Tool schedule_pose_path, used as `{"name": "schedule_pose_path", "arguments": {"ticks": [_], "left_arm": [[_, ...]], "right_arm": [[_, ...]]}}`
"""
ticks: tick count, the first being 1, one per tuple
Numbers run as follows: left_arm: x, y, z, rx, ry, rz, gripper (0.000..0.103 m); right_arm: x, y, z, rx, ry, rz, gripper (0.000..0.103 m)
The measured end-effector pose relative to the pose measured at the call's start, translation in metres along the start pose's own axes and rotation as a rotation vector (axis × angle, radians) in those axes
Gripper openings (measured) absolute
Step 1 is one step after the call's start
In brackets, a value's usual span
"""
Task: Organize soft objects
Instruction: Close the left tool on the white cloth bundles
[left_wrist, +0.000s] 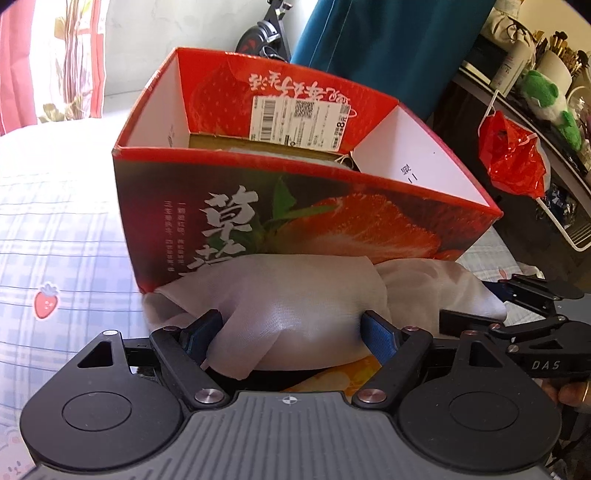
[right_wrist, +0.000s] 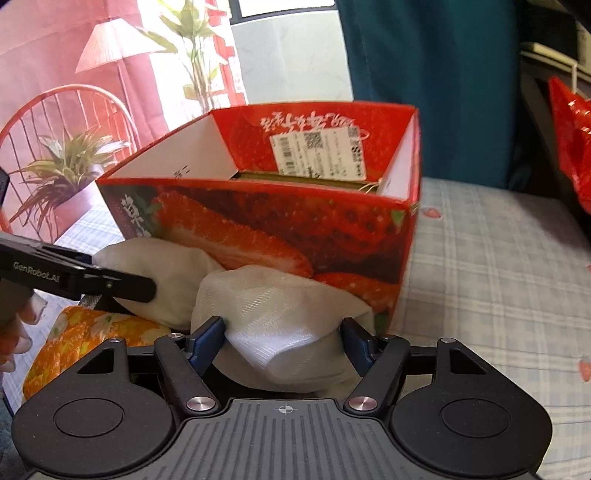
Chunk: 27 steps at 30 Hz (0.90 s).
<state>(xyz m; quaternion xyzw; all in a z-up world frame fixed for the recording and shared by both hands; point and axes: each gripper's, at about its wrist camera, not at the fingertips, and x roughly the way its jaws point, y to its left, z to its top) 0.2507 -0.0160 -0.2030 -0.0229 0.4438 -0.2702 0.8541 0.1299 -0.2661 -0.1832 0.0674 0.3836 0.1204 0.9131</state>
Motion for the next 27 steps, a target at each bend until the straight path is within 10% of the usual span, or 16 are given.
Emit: {"name": "schedule_pose_path", "arguments": {"ticks": [9,17,27], "left_arm": [[0.019,0.0,0.002,-0.008,0.031,-0.023,0.081],[0.019,0.0,0.002,-0.013,0.023,-0.048,0.043],[-0.005,-0.008,0.001,0.009,-0.03,-0.028,0.034]], "right_arm": [[0.012,0.002,-0.001,0.017,0.036,0.05,0.055],[0.012,0.007,0.003,0.003,0.041,0.063,0.04],[-0.007,0.01,0.007,-0.011,-0.019,0.066,0.027]]}}
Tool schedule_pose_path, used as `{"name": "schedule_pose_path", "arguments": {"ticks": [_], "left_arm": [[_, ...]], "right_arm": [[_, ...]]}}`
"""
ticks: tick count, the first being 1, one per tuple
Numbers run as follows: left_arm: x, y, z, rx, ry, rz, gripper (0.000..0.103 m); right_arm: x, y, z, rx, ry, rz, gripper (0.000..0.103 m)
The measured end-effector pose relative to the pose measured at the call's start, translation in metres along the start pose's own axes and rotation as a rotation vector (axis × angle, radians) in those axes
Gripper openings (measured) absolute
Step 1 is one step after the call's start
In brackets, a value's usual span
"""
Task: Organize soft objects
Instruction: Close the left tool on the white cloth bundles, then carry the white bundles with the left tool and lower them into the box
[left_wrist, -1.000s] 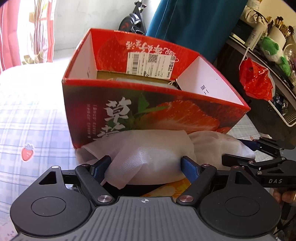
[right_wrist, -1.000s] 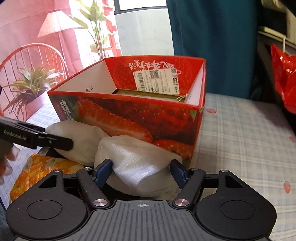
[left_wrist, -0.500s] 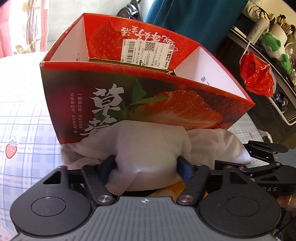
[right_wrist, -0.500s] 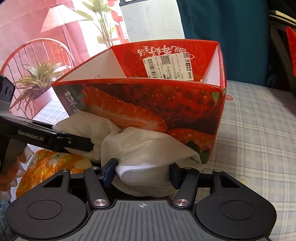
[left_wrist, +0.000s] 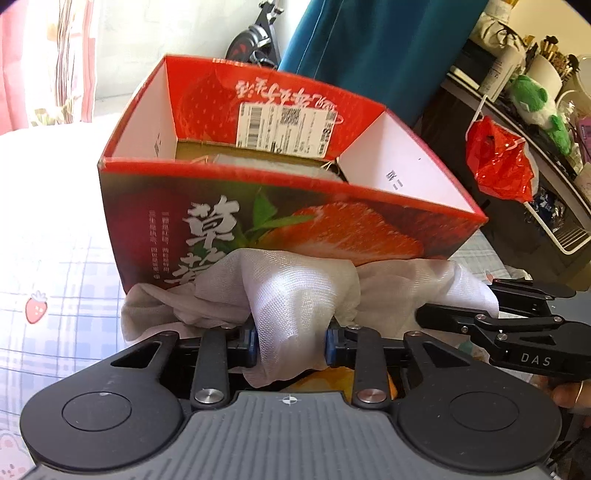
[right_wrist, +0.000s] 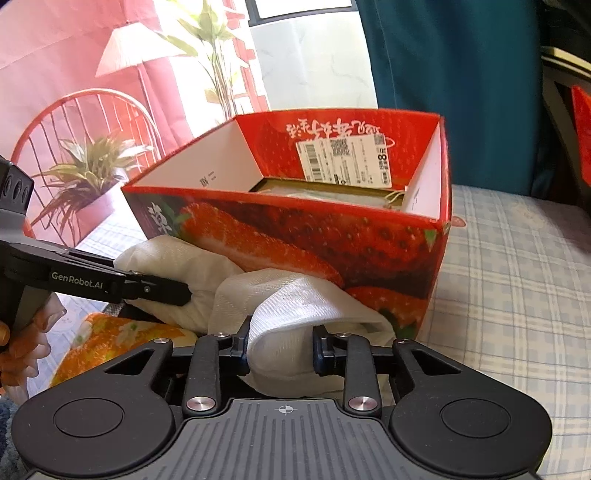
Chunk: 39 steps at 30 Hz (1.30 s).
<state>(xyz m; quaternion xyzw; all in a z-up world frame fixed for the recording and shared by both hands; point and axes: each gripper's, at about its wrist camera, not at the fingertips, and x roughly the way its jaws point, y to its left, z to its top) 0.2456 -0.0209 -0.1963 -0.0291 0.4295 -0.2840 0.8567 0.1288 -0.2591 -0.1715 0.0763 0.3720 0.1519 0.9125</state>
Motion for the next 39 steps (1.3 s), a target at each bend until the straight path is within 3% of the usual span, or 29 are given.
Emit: {"name": "schedule_pose_path", "arguments": {"ticks": [24,39], "left_arm": [[-0.109,-0.029,0.023,0.022,-0.28,-0.001,0.034],[-0.119,-0.045,0.058,0.034,-0.362,-0.009,0.034]], "right_arm": [[-0.084,0.042,0.062,-0.141,-0.211,0.032,0.026],[-0.097,0.036,0.105,-0.176,-0.275,0.005,0.026]]}}
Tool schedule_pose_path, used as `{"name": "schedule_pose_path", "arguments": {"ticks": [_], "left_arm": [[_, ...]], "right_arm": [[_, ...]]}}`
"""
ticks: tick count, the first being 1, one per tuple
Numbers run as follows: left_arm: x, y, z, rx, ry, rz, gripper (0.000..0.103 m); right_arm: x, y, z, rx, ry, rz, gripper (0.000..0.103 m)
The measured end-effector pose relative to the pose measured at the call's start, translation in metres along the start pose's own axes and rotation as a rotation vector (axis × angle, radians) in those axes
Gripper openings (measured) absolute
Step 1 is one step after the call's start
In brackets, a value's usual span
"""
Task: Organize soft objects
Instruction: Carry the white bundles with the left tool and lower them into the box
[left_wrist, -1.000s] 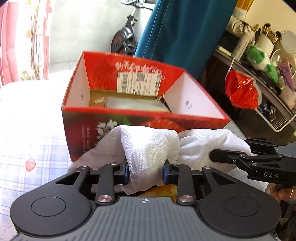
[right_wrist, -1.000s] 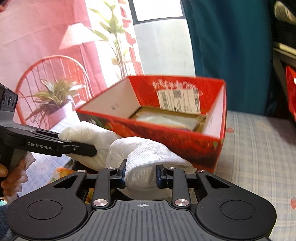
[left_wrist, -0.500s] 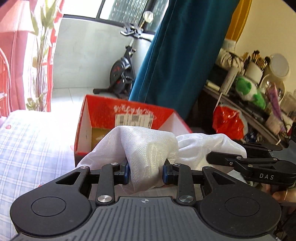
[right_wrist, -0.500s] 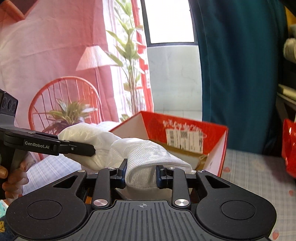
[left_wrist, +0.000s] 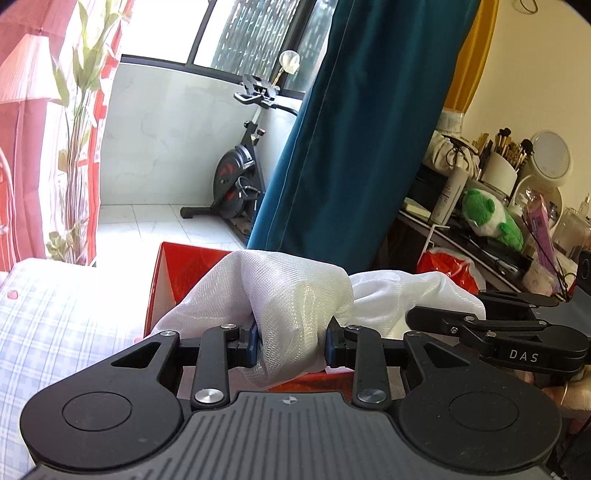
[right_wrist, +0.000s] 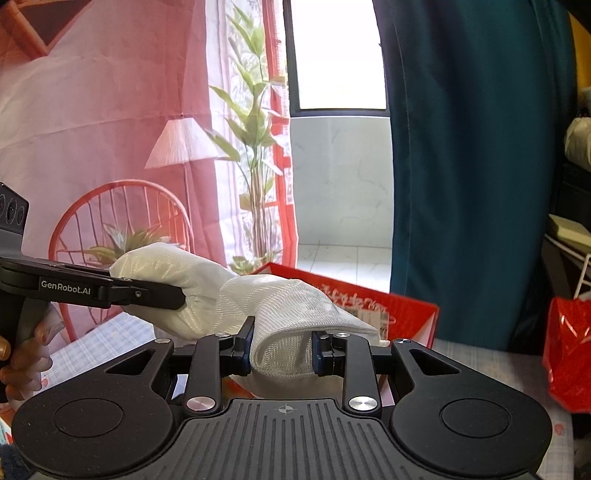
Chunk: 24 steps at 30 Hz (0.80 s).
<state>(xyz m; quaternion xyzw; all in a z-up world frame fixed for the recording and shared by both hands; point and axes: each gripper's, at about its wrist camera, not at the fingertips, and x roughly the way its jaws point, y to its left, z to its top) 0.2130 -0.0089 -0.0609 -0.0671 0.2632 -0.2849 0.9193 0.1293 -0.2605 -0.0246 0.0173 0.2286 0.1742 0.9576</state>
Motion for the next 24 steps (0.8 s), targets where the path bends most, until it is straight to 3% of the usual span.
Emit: {"name": "schedule_pose_path", "arguments": {"ticks": [14,24], "left_arm": [[0.047,0.024,0.027,-0.047,0.042,-0.011,0.034],[0.104,0.046,0.046,-0.064,0.101,0.036,0.034]], "right_arm": [[0.045,-0.035,0.024,-0.009,0.015,-0.016,0.026],[0.11,-0.067,0.027,0.014,0.064,-0.039,0.026]]}}
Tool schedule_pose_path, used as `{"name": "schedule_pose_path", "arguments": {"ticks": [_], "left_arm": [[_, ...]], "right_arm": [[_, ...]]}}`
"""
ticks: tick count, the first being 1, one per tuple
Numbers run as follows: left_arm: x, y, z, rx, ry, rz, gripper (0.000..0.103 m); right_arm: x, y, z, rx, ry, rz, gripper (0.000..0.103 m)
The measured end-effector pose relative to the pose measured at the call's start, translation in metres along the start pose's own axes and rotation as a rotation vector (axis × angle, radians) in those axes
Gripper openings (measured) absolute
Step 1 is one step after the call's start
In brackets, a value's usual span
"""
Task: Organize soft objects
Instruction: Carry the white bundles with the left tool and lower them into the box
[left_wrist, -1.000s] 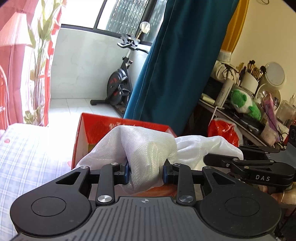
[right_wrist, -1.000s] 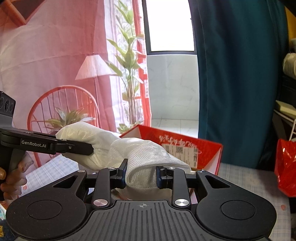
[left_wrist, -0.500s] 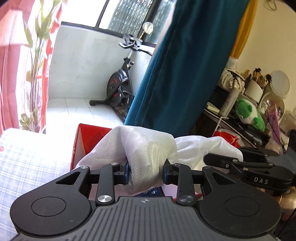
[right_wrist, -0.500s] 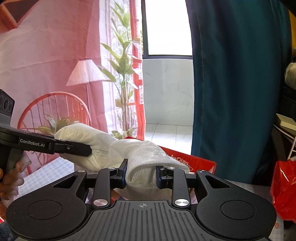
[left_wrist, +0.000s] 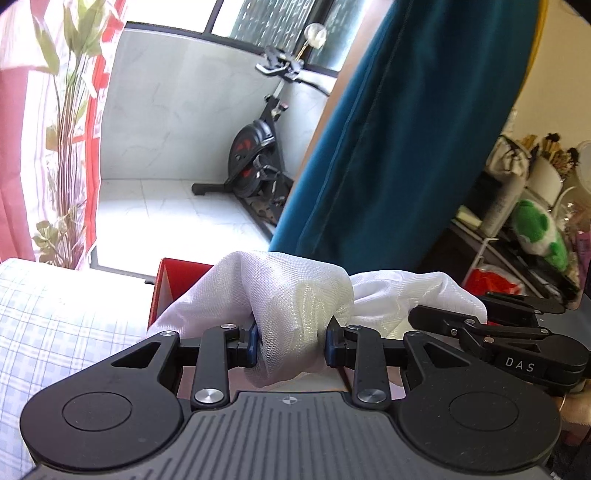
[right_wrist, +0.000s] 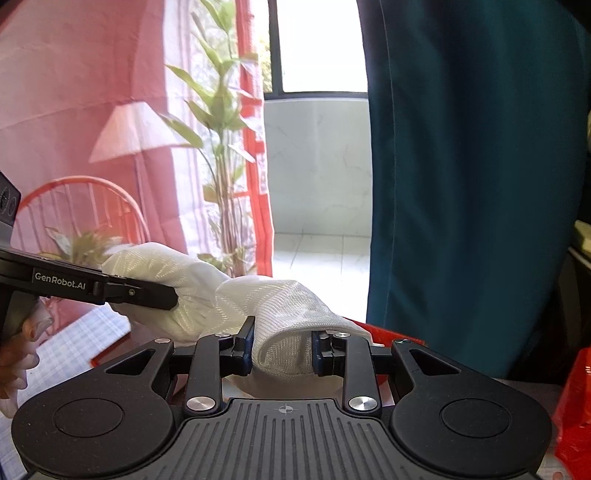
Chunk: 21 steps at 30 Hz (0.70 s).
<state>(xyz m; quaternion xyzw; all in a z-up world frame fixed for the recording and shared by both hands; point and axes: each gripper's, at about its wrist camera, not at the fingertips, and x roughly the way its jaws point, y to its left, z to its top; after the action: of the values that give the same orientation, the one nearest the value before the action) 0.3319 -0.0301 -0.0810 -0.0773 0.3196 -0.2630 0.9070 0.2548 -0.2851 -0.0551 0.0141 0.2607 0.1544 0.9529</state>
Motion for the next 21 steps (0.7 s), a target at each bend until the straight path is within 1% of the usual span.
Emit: {"name": "schedule_pose_path", "arguments": {"ticks": [7,10,15,18,21], "left_arm": [[0.037,0.012,0.009,-0.015,0.058,0.018,0.034],[0.053,0.018,0.01,-0.033,0.086,0.024,0.036],[0.069,0.022,0.01,-0.025,0.124,0.051,0.038],[0.071,0.025,0.014,-0.035,0.124,0.044,0.038],[0.074,0.027,0.016,-0.017,0.115,0.052,0.038]], "right_arm": [[0.045,-0.016,-0.006,0.025,0.061,-0.027,0.026],[0.06,-0.022,-0.01,0.041,0.094,-0.048,0.025],[0.086,-0.023,-0.016,0.053,0.155,-0.068,0.025],[0.096,-0.021,-0.016,0.058,0.168,-0.072,0.025],[0.102,-0.022,-0.014,0.063,0.161,-0.075,0.025]]}}
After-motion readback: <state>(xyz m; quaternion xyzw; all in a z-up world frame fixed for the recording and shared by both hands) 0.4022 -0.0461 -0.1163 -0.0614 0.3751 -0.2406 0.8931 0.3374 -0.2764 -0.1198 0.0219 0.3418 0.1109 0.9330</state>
